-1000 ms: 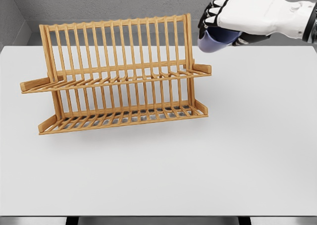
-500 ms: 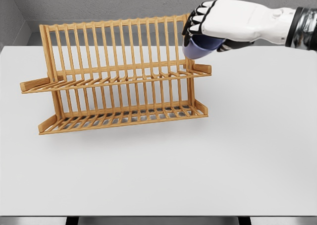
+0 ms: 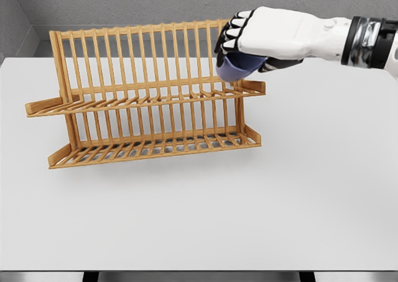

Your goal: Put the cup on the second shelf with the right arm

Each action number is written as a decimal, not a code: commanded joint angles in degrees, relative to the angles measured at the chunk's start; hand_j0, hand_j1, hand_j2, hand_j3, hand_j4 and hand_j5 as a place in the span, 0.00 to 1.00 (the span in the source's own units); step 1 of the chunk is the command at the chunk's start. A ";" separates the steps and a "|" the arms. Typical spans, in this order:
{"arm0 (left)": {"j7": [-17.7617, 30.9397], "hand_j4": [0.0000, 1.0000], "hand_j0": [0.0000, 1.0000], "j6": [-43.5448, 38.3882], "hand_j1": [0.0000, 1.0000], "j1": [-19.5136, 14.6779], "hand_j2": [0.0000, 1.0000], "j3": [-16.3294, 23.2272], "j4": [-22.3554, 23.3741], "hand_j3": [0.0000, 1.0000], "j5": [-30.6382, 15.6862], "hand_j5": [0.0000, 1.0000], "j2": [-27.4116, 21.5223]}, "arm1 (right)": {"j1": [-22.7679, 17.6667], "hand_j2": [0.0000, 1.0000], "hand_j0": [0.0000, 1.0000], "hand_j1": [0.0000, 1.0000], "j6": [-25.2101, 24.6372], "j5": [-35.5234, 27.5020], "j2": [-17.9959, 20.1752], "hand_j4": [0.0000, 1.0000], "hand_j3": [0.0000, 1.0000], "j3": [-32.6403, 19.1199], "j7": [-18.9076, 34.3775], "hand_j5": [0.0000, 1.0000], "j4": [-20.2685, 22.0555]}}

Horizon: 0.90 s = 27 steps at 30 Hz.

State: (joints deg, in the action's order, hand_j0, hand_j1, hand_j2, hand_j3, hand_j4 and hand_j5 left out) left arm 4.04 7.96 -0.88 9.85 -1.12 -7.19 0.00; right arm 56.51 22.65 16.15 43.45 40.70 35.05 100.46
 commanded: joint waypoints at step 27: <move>0.01 1.00 1.00 -0.05 1.00 0.00 1.00 -0.01 -0.02 1.00 -0.01 1.00 0.00 | -1.05 1.00 1.00 1.00 0.37 -0.16 0.23 1.00 1.00 2.63 -0.05 1.00 0.00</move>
State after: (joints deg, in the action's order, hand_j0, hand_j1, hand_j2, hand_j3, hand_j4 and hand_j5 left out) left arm 4.03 7.94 -0.79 9.85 -1.12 -7.19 0.00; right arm 55.55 23.09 16.14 43.57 43.36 35.02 100.46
